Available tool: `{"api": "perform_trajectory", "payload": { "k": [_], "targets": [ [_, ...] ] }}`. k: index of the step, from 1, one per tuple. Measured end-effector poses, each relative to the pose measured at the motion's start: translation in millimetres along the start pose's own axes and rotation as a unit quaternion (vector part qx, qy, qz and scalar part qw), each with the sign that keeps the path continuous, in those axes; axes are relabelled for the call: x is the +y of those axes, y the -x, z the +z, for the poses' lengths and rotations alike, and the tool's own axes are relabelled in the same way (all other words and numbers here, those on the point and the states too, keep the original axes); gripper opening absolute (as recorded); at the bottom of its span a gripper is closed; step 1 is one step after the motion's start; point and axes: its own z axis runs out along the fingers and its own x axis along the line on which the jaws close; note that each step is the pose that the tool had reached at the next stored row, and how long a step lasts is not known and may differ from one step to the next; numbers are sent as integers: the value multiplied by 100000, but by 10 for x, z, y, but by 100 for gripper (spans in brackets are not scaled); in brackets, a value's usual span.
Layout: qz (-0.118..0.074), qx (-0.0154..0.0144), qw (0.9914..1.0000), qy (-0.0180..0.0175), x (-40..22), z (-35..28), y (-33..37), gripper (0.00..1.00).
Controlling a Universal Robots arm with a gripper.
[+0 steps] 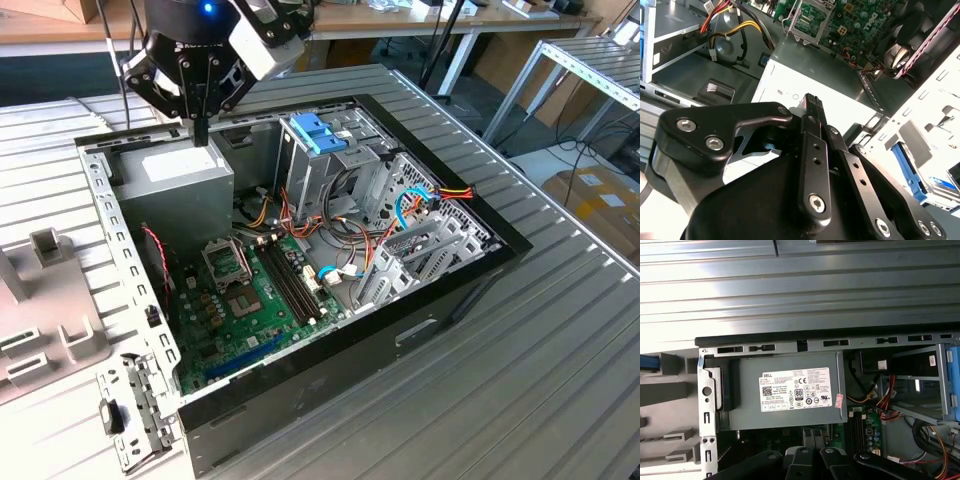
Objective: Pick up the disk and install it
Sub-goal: 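Reach for the disk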
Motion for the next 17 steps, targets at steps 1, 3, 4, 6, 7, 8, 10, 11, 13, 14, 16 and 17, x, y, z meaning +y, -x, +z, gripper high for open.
{"api": "perform_trajectory", "payload": {
  "k": [1, 3, 4, 6, 7, 8, 10, 11, 13, 14, 16, 17],
  "targets": [
    [0, -1, 100000, 2, 0, 0, -3, 11],
    [2, -1, 100000, 1, -1, 0, -12, 11],
    [-1, -2, 100000, 5, -1, 0, -17, 11],
    [1, -2, 100000, 2, -2, -1, -29, 11],
    [2, -2, 100000, 2, -3, -1, -35, 11],
    [3, -1, 100000, 0, -4, -1, -47, 11],
    [1, -1, 100000, 3, -5, -2, -62, 11],
    [1, -1, 100000, 1, -5, -2, -66, 11],
    [0, -3, 100000, 1, -6, -2, -83, 11],
    [-1, -2, 100000, 2, -6, -2, -87, 11],
    [-1, 1, 100000, 0, -7, -3, -98, 11],
    [-2, -1, 100000, 2, -8, -3, -103, 11]
  ]
}}
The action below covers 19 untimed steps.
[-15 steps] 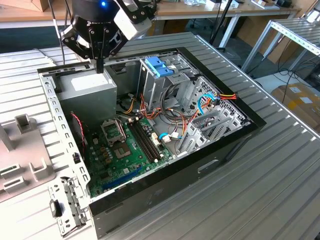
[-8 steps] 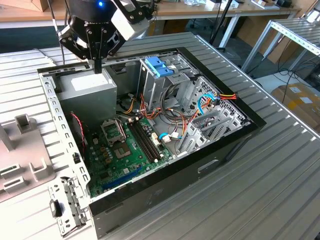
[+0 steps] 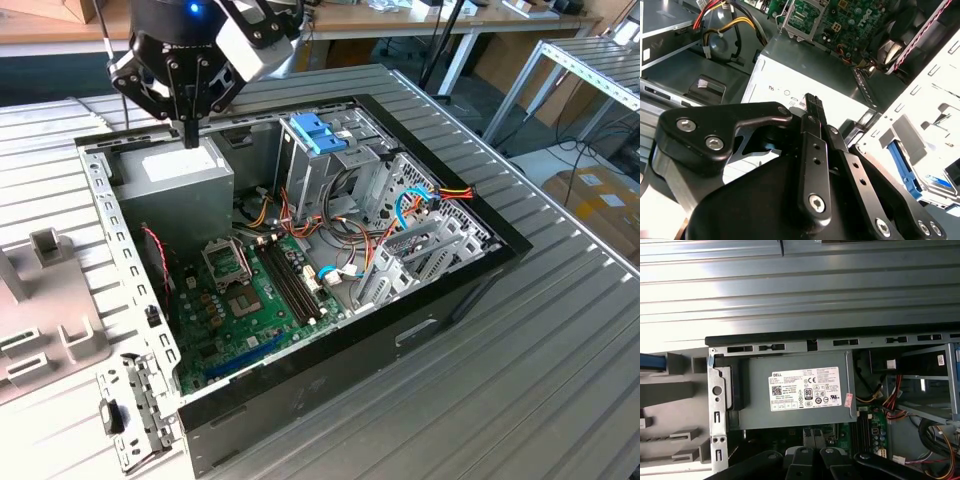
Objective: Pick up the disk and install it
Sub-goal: 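Reach for the disk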
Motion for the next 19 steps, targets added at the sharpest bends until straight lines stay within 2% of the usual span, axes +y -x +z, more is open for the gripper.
{"api": "perform_trajectory", "payload": {
  "k": [19],
  "targets": [
    [1, 1, 100000, 0, -8, -3, -112, 11]
  ]
}}
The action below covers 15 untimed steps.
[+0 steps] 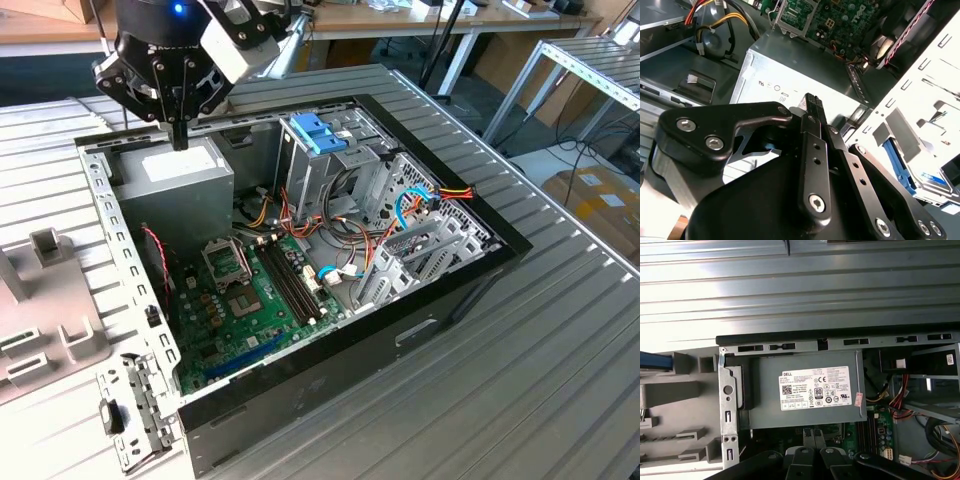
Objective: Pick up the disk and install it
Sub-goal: 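Reach for the disk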
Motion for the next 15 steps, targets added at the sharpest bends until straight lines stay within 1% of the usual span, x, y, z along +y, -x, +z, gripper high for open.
{"api": "perform_trajectory", "payload": {
  "k": [15],
  "targets": [
    [-3, -1, 100000, 1, -8, -3, -96, 11]
  ]
}}
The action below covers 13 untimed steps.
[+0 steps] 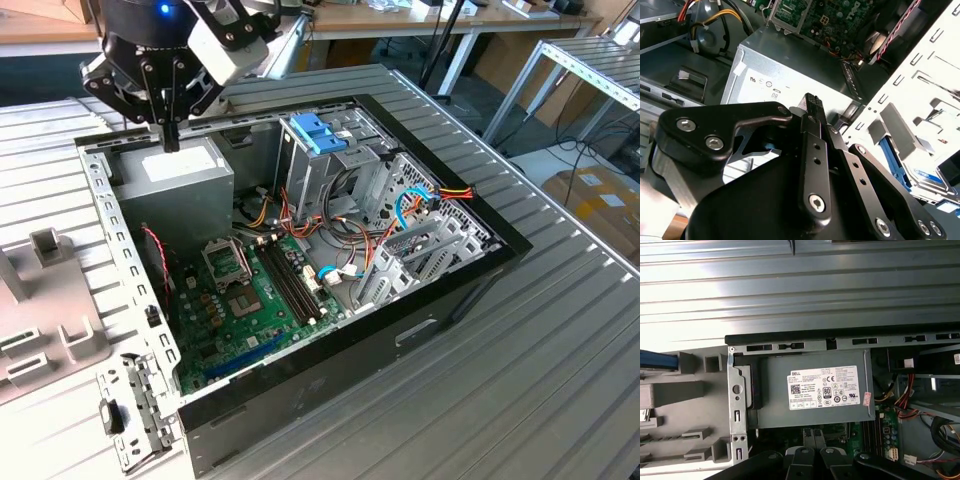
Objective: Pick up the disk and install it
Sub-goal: 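Reach for the disk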
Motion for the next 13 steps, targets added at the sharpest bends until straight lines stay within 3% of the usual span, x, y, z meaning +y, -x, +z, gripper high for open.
{"api": "perform_trajectory", "payload": {
  "k": [13],
  "targets": [
    [3, 2, 100000, -3, -10, -4, -133, 11]
  ]
}}
